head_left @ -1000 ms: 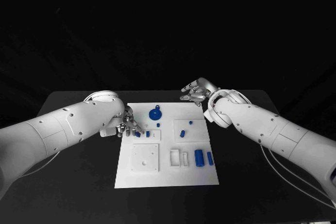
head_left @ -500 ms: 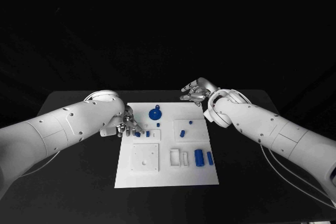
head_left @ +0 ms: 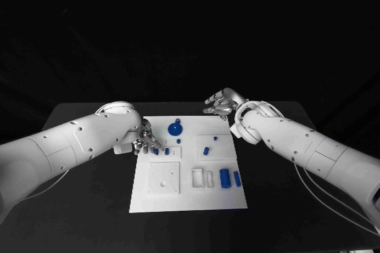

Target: Assemble the parts on the task board

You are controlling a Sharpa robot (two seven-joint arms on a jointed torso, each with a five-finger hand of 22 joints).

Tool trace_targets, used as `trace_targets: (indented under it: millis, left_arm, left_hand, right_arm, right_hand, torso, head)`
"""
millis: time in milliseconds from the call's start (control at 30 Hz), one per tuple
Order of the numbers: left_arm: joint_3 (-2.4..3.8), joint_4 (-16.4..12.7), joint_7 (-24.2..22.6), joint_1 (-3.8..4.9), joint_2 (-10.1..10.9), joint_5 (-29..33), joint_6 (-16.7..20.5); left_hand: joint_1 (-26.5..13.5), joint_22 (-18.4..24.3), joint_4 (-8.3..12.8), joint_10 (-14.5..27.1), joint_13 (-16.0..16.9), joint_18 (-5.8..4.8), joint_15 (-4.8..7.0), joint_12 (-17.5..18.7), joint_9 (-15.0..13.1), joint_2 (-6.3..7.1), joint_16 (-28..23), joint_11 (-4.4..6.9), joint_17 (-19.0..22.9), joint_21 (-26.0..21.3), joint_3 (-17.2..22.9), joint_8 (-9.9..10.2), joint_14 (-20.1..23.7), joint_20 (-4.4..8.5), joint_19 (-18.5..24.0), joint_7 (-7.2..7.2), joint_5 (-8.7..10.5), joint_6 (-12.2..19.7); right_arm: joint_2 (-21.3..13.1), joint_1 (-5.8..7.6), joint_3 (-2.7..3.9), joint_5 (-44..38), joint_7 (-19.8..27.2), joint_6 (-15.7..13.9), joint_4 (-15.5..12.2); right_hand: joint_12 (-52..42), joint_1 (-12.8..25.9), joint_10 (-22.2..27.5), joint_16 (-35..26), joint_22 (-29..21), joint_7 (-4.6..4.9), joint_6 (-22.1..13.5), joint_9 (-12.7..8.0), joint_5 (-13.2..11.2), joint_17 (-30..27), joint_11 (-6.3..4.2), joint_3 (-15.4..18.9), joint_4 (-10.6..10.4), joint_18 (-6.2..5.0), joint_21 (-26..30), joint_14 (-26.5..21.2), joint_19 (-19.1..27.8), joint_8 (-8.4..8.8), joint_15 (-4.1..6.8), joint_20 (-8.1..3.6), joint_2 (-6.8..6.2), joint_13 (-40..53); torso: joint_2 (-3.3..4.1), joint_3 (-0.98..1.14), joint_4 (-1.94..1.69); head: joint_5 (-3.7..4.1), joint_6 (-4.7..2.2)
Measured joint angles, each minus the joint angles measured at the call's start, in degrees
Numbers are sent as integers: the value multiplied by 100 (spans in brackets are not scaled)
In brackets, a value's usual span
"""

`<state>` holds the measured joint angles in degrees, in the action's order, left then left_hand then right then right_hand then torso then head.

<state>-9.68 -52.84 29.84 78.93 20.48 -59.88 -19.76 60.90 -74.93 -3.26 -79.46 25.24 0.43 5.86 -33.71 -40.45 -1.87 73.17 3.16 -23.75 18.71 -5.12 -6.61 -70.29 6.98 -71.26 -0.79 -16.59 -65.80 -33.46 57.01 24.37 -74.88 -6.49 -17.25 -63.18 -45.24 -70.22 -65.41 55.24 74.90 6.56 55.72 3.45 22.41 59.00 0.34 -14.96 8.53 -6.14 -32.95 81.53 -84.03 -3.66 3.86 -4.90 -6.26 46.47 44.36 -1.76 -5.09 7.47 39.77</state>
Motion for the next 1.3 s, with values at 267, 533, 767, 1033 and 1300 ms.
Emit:
trace_targets:
  millis: [267, 533, 767, 1033, 1300]
  left_arm:
    - [108, -29, 5, 30, 63, 19, 41]
    - [125, -25, 45, 42, 98, 26, 45]
    - [128, -24, 72, 45, 104, 30, 44]
    - [128, -6, 90, 46, 120, 35, 41]
    - [128, 5, 102, 47, 118, 78, 22]
  left_hand:
    - [13, 1, 16, 0, -1, 0, 6, 0, -8, -13, 0, 0, -3, 0, -15, 0, -34, 0, 0, 0, -22, 0]
    - [13, 1, 16, 0, -1, 0, 6, 0, -7, -13, 0, 0, -3, 0, -16, 0, -34, 0, 0, 0, -22, 0]
    - [13, 1, 16, 0, -2, 0, 6, 0, -15, -13, 0, 0, -2, 0, -15, 0, -34, 0, 0, 0, -22, 0]
    - [-7, 2, 16, 1, -2, 0, 6, 0, -15, -33, 0, 0, -2, 0, -15, 0, -34, 0, 1, 0, -22, 0]
    - [-77, 2, -28, 1, -2, 0, 6, 0, 40, -103, 0, 0, -2, 0, -41, 0, -34, 0, 1, 0, -9, 0]
  right_arm:
    - [-3, -1, 0, -2, 0, 2, 7]
    - [-8, -4, 0, -3, 0, 3, 10]
    - [-20, -7, 0, -3, 0, 3, 7]
    - [-21, -8, 0, -4, 0, 3, 2]
    - [-28, -10, 0, -4, 0, 3, 1]
  right_hand:
    - [0, 0, 0, 0, 4, 0, 0, 0, 0, 0, 0, 0, 0, 0, 0, 0, 0, 0, 0, 0, 0, 0]
    - [0, 0, 0, 0, 5, 0, 0, 0, 0, 0, 0, 0, 0, 0, 0, 0, 0, 0, 0, 0, 0, 0]
    - [0, 0, 0, 0, 4, 0, 0, 0, 0, 0, 0, 0, 0, 0, 0, 0, 0, 0, 0, 0, 0, 0]
    - [0, 0, 0, 0, 4, 0, 0, 0, 0, 0, 0, 0, 0, 0, 0, 0, 0, 0, 0, 0, 0, 0]
    - [0, 0, 0, 0, 3, 0, 0, 0, 0, 0, 0, 0, 0, 0, 0, 0, 0, 0, 0, 0, 0, 0]
  torso:
    - [-1, 2, -3]
    - [-1, 0, -3]
    - [2, -2, -7]
    - [-1, 1, -1]
    - [-1, -5, -1]
  head:
    - [13, 1]
    - [15, -1]
    - [3, 5]
    - [-2, -1]
    - [-2, -10]
